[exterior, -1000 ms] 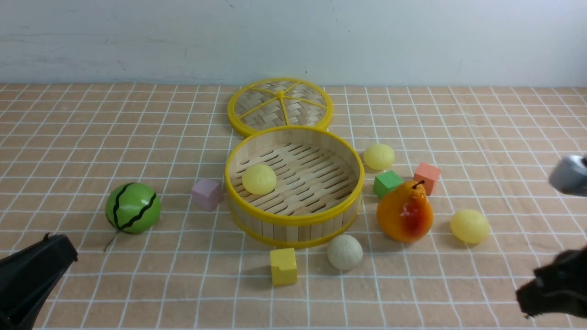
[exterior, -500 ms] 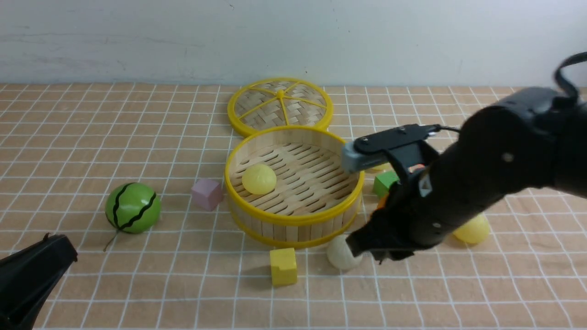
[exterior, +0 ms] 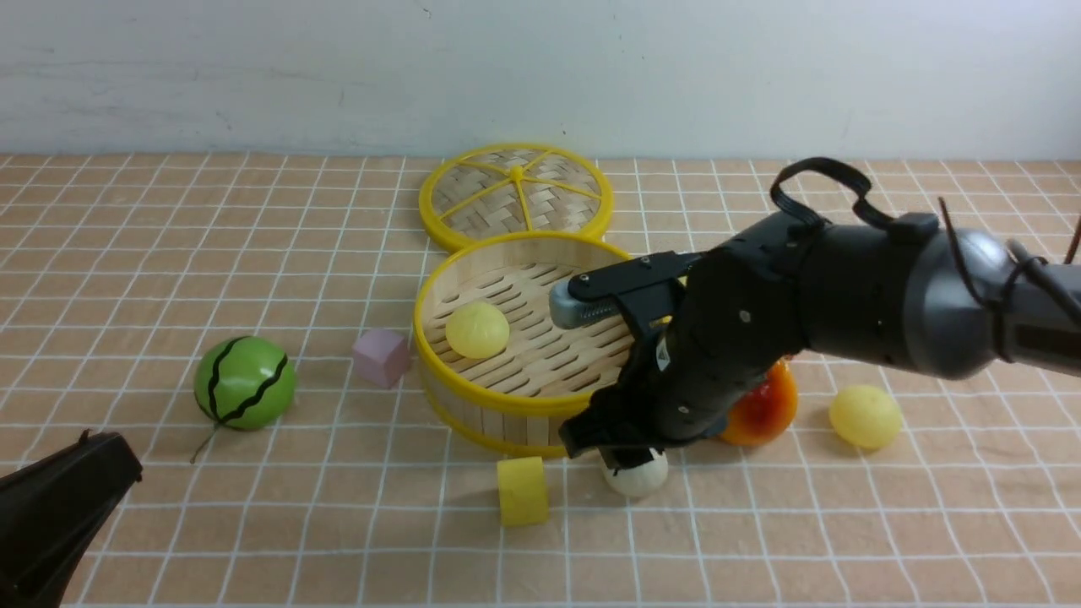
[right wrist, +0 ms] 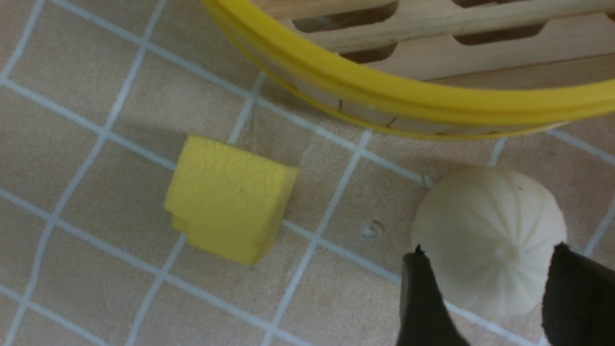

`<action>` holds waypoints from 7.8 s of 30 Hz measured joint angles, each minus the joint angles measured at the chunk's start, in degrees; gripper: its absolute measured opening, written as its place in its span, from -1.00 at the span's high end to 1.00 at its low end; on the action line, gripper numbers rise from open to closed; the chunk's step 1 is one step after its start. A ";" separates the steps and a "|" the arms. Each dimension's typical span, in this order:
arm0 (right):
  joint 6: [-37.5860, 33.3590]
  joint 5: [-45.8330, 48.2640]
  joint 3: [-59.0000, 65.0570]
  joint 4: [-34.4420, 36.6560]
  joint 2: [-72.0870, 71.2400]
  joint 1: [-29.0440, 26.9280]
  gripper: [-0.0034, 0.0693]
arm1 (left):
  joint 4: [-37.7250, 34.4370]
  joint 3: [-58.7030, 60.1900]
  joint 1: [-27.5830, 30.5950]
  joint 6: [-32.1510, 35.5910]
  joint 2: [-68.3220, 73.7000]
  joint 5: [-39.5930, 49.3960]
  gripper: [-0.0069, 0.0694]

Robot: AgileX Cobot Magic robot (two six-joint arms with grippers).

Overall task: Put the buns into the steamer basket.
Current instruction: Use the right arm to grab a steamed stuffed bun, then use the right arm to put the steamed stuffed bun into the steamer, then use the right arm to grab a steamed stuffed bun, then use the right arm to put the steamed stuffed bun into the steamer, then use the right arm to grab a steamed stuffed bun

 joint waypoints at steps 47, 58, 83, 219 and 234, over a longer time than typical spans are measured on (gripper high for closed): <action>-0.04 2.12 -0.57 -3.81 -5.83 0.05 0.95 | 0.00 0.27 0.00 0.00 0.00 0.00 0.72; -3.64 -1.03 -9.75 -1.70 -5.30 0.05 0.94 | 0.00 0.27 0.00 0.00 0.00 0.00 0.71; -3.69 -2.52 -18.53 -4.11 5.38 0.05 0.09 | -0.05 0.27 0.00 0.00 0.00 0.05 0.67; -4.03 -8.11 -27.43 -2.04 19.50 -19.92 -0.13 | -0.10 0.27 0.00 0.00 0.00 0.44 0.35; -3.85 -9.70 -31.92 -1.86 22.81 -19.92 -0.11 | -0.10 0.27 0.00 0.00 0.00 1.47 0.33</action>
